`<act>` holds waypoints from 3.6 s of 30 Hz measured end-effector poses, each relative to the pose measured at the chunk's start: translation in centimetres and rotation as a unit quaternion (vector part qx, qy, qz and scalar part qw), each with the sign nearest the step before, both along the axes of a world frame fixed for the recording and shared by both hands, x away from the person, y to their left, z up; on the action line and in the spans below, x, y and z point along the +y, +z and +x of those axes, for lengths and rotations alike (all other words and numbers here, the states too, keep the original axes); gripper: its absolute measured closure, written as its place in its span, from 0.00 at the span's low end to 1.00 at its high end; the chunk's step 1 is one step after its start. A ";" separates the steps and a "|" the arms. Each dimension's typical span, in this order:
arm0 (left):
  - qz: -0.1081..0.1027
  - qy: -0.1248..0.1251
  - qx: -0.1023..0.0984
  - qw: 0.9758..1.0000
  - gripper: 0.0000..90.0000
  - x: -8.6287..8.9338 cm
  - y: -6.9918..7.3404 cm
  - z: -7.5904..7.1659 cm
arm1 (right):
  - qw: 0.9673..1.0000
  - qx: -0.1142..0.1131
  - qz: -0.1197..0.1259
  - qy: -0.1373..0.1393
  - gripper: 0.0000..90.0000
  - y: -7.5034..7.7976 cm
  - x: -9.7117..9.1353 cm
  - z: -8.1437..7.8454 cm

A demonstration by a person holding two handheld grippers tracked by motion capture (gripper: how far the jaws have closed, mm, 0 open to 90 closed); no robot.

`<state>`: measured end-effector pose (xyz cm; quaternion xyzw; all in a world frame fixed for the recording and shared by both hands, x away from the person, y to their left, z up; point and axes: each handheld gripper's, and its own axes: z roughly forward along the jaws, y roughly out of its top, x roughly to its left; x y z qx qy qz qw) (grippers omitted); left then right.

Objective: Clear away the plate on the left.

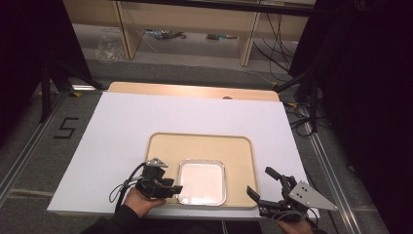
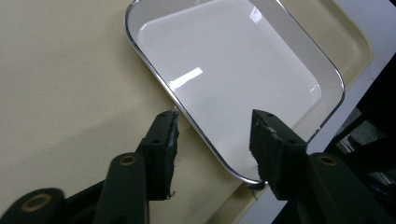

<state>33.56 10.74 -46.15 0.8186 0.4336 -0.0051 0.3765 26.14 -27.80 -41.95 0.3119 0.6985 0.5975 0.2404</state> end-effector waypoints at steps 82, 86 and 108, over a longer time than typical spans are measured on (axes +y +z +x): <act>-0.054 0.052 -0.147 0.986 0.16 6.0 3.4 -3.8 | 1.000 0.000 0.002 0.004 0.17 0.0 0.1 0.0; -0.061 0.058 -0.152 0.985 0.16 5.9 3.4 -4.0 | 1.000 -0.001 0.005 0.007 0.17 -0.1 0.1 0.1; -0.042 0.055 -0.159 0.985 0.16 6.7 3.5 -5.5 | 1.000 -0.001 0.002 0.009 0.17 -0.1 0.1 0.1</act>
